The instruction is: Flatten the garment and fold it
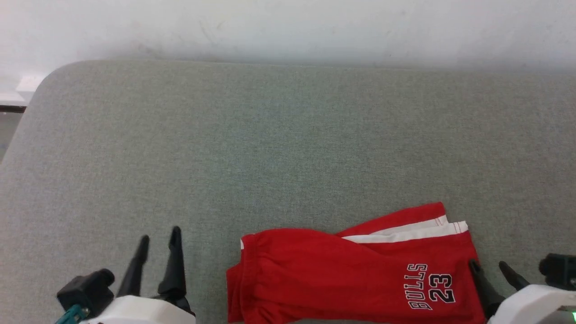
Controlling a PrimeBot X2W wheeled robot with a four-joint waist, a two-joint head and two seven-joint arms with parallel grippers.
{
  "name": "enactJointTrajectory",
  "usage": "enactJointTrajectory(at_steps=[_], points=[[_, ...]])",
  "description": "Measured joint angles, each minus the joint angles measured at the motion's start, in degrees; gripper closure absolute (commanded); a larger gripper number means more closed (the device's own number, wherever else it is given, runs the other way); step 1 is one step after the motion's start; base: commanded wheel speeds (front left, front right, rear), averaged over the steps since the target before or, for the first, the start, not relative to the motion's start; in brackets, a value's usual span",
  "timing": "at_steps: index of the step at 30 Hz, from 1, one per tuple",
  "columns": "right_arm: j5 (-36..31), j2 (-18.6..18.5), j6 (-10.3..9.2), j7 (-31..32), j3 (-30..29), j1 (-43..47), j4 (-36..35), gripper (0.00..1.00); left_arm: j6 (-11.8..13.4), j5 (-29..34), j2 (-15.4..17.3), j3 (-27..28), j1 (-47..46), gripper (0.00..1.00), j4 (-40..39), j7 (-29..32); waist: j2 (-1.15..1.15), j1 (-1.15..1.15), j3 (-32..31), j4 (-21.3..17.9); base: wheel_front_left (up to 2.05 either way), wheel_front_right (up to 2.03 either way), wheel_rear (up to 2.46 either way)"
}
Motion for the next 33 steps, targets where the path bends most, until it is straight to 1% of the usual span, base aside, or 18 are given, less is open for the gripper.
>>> enactJointTrajectory(at_steps=[2,3,6,11,16,19,20,21,23,27,33], points=[[-1.9,0.0,0.0,0.5,0.9,-0.5,0.6,0.0,0.1,3.2,0.1,0.6,-0.8,0.0,0.1,-5.0,0.0,0.0,0.3,0.4,0.0,0.0,0.0],[-2.1,0.1,0.0,0.5,1.2,-0.7,1.1,0.0,0.2,4.0,-0.3,1.2,-1.3,0.0,0.3,-7.1,0.0,0.0,0.4,0.6,0.0,0.0,0.0],[-3.5,0.1,-0.01,1.0,1.8,-1.3,2.6,0.0,0.7,8.1,-0.4,1.9,-2.2,0.0,1.2,-10.3,0.0,0.0,0.8,1.3,0.0,0.0,0.0],[-5.8,0.1,0.0,1.0,1.5,-1.8,4.8,0.0,2.2,15.2,-0.3,2.3,-2.6,0.0,1.6,-11.6,0.0,0.0,1.1,2.5,0.0,0.0,0.0],[-6.2,0.1,0.0,1.0,1.8,-2.6,6.8,0.0,2.2,16.7,-1.4,2.2,-2.5,0.0,2.6,-11.7,0.0,0.0,1.1,3.5,0.0,0.0,0.0],[-6.0,0.0,-0.01,1.0,2.0,-3.0,8.1,0.0,1.7,17.2,-1.9,2.3,-2.5,0.0,2.8,-11.8,0.0,0.0,0.9,4.0,0.0,0.0,0.0],[-5.6,-0.1,-0.01,1.1,2.1,-3.3,8.7,0.43,1.6,17.3,-2.1,2.3,-2.5,0.0,2.9,-11.8,0.0,0.0,0.9,4.1,0.0,0.0,0.0],[-5.1,-0.1,-0.01,1.1,2.2,-3.6,9.3,0.65,1.3,17.3,-2.2,2.3,-2.5,0.0,3.0,-11.8,0.0,0.0,0.8,4.2,0.0,0.0,0.0],[-4.7,-0.2,-0.01,1.1,2.2,-4.2,10.3,1.0,1.0,17.6,-2.3,2.5,-2.5,0.0,3.1,-11.8,0.0,0.0,0.8,4.5,0.0,0.0,0.0],[-4.1,-0.2,0.08,1.0,2.9,-6.1,12.7,1.0,0.1,17.7,-2.4,2.8,-2.5,0.0,3.4,-11.8,0.0,0.0,0.6,4.8,0.0,0.0,0.0],[-4.1,-0.2,0.08,-0.1,3.0,-7.8,15.3,1.0,-0.5,17.7,-2.8,3.2,-2.5,0.0,3.8,-11.8,0.0,-0.01,0.5,5.1,0.0,0.0,0.0]])
